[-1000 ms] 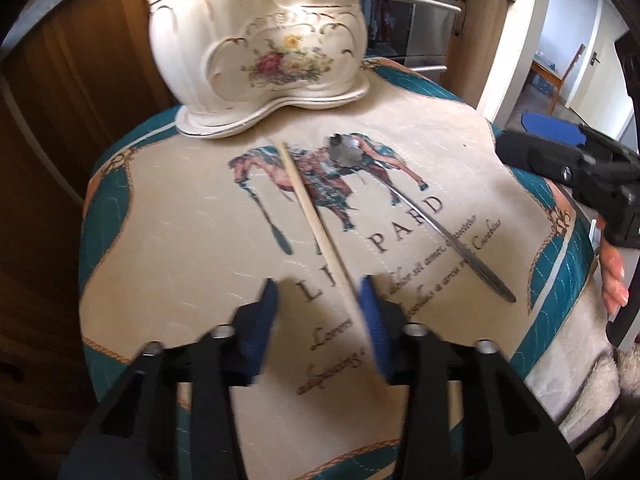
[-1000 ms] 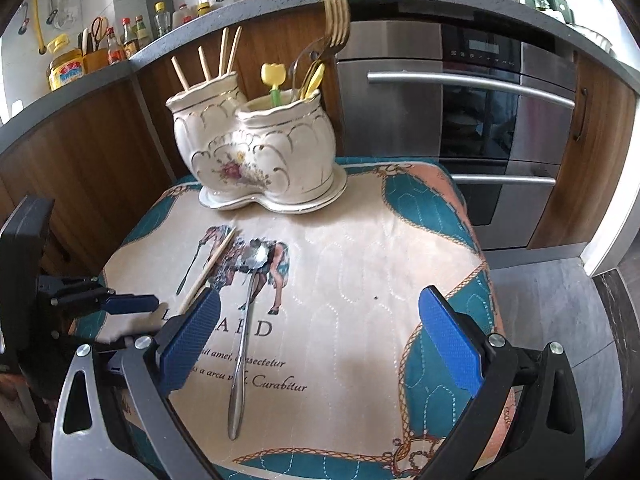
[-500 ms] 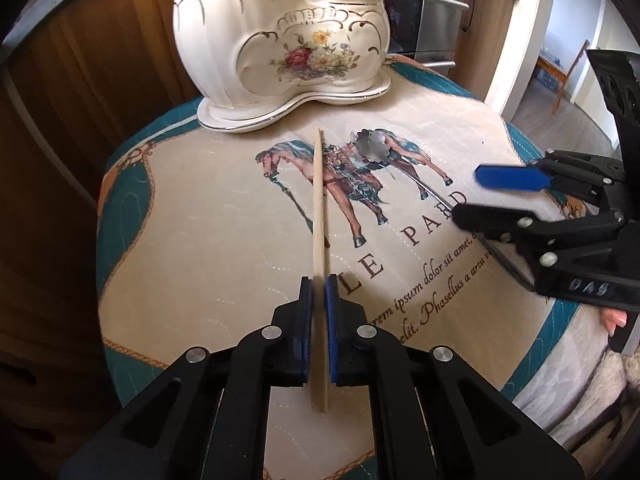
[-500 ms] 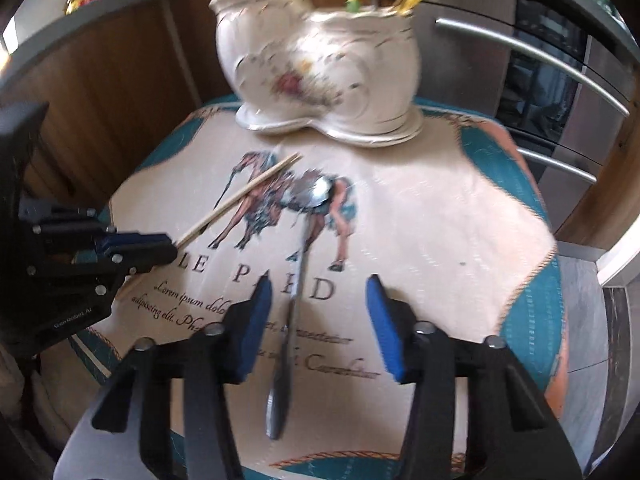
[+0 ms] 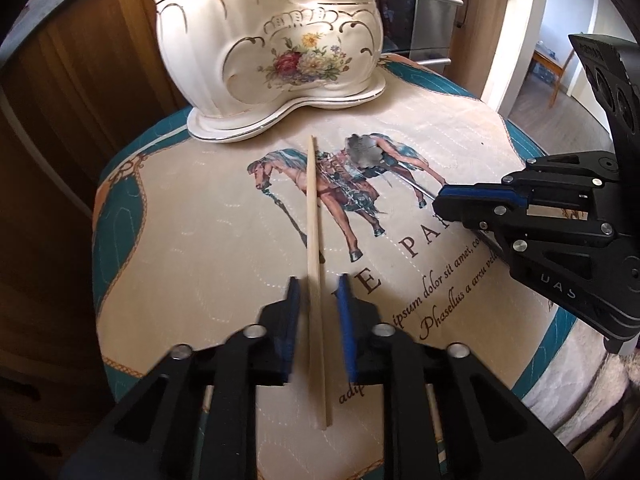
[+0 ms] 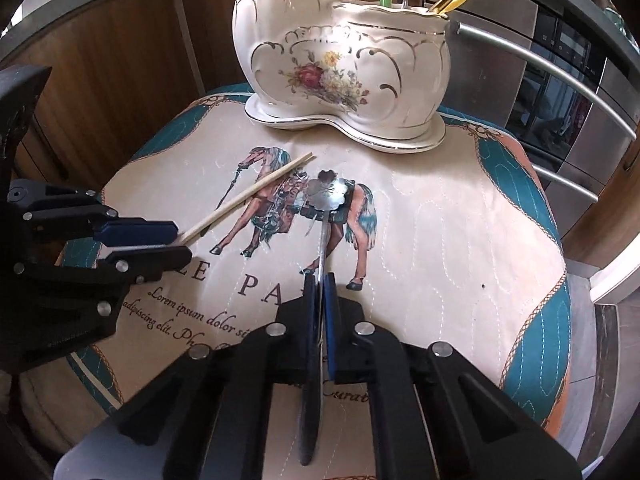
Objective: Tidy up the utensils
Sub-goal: 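Grasp the wooden chopstick with the left tool while the right tool grasps the silver spoon, then lift the chopstick with the left tool and the spoon with the right tool toward the pots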
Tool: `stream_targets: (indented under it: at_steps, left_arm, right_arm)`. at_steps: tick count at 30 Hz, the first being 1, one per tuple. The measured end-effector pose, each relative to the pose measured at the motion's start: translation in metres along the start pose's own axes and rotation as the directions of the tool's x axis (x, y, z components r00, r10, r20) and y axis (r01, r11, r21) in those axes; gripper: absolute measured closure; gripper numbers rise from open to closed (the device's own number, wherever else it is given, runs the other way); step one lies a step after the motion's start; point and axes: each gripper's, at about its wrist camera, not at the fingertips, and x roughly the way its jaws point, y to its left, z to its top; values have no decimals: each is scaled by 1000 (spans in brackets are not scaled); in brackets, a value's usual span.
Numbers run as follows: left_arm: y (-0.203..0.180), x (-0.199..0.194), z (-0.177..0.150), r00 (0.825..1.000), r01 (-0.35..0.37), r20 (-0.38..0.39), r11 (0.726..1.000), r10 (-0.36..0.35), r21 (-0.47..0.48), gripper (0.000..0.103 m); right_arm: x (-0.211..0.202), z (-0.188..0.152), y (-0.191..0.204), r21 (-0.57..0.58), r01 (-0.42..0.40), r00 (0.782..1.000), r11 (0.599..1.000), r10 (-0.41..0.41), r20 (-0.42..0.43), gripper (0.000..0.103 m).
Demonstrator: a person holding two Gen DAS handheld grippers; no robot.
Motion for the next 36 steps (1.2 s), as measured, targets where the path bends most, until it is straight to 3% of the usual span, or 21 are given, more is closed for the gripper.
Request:
stream_targets:
  at_steps: [2,8,12,16,22,26,29,33,36]
  left_arm:
    - [2,-2,-2,1000,-5,3,1000,5,0,96]
    - [18,-7,-6,997,61,53,997,-58,-53,97]
    - [28,-21,-8,986,110,136,991,-99,-81,97]
    - [34,-45,-12,962,155,236,986,-135,-67,97]
    - [40,-82,-10,919,196,354,980,-172,-32,97]
    - [52,-108,6,858,214,487,975,-163,-50,97]
    - [58,-117,29,809,201,577,976,-116,-85,97]
    - [77,-122,60,732,287,671,947,-119,-145,97]
    - [86,-121,82,692,312,716,933,-95,-177,97]
  right_arm:
    - [-1,0,-2,17,-10,1000,1000,10,6,99]
    - [-20,1,-15,63,-63,994,996,57,93,99]
    - [-35,5,-20,78,-95,982,992,80,172,99]
    - [-49,7,-24,79,-144,961,986,120,249,99]
    - [-77,14,-25,55,-204,911,977,169,375,99]
    - [-93,28,-30,50,-207,866,977,159,474,99]
    - [-96,50,-37,66,-215,840,974,150,522,99]
    - [-91,82,-54,117,-278,789,953,158,593,99]
    - [-88,102,-65,144,-310,747,940,147,648,99]
